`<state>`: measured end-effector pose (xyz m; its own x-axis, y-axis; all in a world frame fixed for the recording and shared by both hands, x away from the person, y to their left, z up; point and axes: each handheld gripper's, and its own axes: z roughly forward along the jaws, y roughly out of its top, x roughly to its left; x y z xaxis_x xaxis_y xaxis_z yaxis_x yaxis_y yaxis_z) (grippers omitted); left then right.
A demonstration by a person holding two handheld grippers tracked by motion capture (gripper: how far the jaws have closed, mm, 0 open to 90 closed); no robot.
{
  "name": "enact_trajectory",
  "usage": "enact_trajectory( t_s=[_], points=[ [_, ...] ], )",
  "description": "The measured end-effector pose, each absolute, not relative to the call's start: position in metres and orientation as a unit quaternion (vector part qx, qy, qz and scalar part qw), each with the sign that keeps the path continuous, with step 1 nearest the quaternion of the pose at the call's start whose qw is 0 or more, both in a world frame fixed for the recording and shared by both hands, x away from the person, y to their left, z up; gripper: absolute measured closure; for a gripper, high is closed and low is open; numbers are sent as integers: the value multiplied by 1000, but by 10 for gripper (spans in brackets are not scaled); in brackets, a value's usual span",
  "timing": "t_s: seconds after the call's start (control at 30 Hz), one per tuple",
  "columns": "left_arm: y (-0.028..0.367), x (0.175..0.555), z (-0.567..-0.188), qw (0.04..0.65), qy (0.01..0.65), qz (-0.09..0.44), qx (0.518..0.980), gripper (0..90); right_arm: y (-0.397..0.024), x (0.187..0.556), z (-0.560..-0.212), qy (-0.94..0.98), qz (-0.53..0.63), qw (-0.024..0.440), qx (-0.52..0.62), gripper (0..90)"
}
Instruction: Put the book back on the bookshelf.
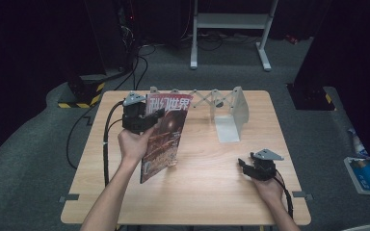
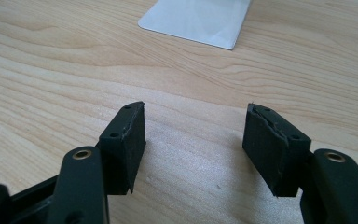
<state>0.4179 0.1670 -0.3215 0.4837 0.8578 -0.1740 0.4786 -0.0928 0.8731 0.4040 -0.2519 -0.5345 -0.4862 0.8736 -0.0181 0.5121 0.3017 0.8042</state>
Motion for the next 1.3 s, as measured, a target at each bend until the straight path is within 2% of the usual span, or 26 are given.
enact_trajectory(
  t_s=[0.5, 1.3],
  points=[
    [171, 435, -322, 477, 489, 198, 703, 839, -252, 404, -535, 772, 384, 235, 448, 389],
    [187, 463, -322, 483, 513, 235, 670, 839, -252, 404, -535, 771, 386, 236, 448, 387]
  ],
)
